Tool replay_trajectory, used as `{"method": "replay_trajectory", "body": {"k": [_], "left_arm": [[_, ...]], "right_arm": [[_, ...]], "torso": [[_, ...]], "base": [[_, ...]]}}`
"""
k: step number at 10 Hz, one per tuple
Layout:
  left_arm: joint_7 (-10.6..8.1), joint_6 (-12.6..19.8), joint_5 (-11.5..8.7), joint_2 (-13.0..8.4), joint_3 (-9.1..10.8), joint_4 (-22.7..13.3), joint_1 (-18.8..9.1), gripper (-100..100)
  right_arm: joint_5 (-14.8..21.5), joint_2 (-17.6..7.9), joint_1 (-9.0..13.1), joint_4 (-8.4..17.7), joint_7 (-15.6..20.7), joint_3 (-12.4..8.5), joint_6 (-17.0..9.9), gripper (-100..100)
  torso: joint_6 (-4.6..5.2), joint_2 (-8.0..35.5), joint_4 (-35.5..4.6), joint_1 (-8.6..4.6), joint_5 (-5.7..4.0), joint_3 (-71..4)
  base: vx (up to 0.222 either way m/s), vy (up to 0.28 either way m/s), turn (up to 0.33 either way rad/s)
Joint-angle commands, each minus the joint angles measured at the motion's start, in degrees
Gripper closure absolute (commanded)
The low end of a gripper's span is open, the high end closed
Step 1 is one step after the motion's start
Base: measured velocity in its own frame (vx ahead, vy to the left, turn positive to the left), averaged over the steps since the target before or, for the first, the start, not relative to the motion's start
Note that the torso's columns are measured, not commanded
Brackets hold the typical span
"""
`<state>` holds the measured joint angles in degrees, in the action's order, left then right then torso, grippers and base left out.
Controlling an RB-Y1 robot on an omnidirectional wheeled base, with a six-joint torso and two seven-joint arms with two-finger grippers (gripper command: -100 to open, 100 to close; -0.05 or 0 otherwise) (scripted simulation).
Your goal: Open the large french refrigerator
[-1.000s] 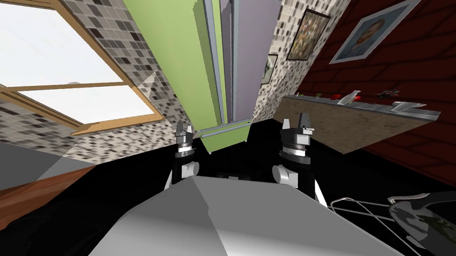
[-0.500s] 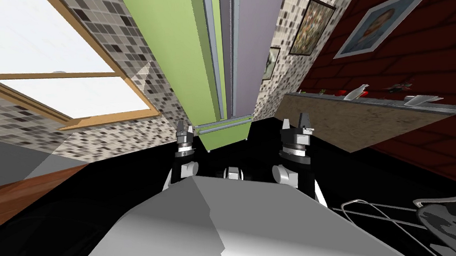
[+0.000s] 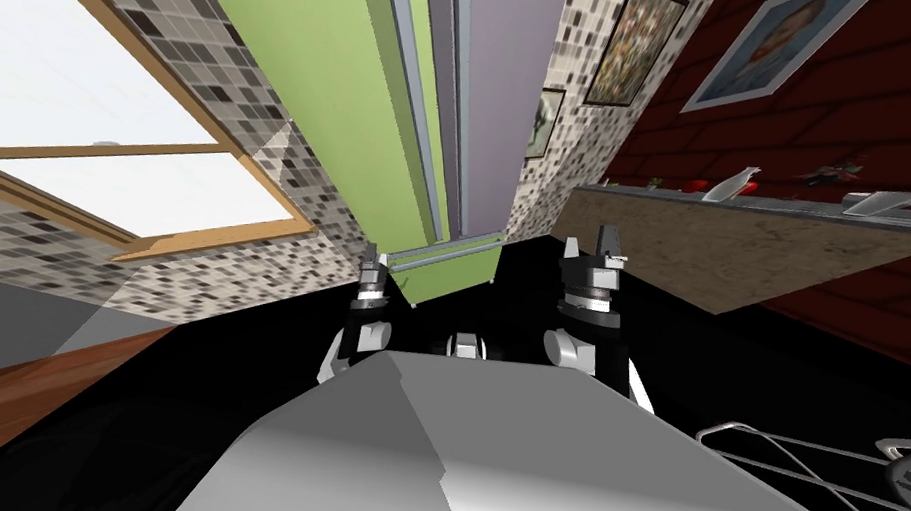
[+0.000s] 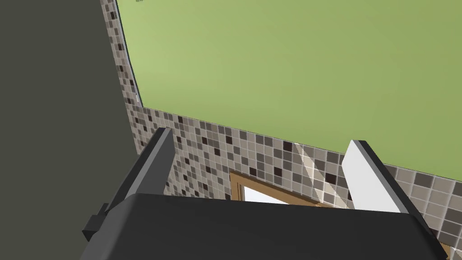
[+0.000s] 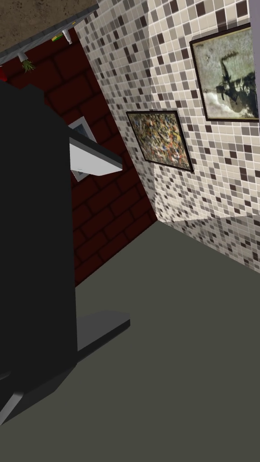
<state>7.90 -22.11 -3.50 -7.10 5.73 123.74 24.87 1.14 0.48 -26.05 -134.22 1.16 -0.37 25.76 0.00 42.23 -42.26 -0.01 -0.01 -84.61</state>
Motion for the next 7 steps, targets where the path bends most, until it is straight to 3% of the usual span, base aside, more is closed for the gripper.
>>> {"method": "replay_trajectory", "body": {"k": [1,7], "left_arm": [[1.69,3.0,1.5,-1.3,1.15,-3.0,-1.7,-100],[5.10,9.8,4.5,-0.1,3.88,-9.3,-5.1,-100]], "right_arm": [[0.0,0.0,0.0,0.0,0.0,0.0,0.0,0],[0.0,0.0,0.0,0.0,0.0,0.0,0.0,0]], "torso": [[0.00,0.0,0.0,-0.05,-0.01,0.0],[0.01,0.0,0.0,-0.03,-0.01,0.0]], "base": [[0.186,-0.155,0.060],[0.167,-0.135,0.050]]}}
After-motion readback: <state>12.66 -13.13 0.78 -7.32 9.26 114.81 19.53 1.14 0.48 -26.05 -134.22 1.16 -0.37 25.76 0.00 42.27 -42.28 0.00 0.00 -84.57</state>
